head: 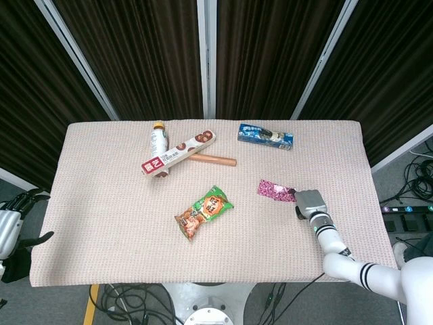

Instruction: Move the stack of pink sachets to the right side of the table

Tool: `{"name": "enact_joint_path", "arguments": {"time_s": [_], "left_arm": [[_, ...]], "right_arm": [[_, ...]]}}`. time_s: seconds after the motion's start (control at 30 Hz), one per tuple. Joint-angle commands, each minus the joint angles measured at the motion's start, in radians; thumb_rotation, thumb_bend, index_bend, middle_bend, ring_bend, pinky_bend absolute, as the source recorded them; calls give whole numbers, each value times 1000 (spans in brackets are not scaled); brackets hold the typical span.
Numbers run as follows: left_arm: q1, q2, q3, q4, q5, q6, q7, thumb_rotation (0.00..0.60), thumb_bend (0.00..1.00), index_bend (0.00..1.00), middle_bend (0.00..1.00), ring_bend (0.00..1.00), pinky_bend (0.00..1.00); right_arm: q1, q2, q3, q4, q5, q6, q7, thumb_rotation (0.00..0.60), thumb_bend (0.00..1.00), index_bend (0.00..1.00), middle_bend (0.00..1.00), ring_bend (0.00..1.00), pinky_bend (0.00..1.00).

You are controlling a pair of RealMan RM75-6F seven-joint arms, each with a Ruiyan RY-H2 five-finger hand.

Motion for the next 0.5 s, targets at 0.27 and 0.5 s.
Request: {"name": "enact_joint_path", "arguments": {"time_s": [0.27,0.5], "left_arm": [[0,3,1,-7,7,6,1,600,0,312,285,234,345],[3,9,2,-19,13,14,5,600,0,312,285,234,345]], "right_arm": [[-12,14,-30,-75,-28,45,-16,565,528,185,1000,1000,1000],[-22,28,-37,-130,-43,82,-20,565,527,187,1000,1000,1000]]}}
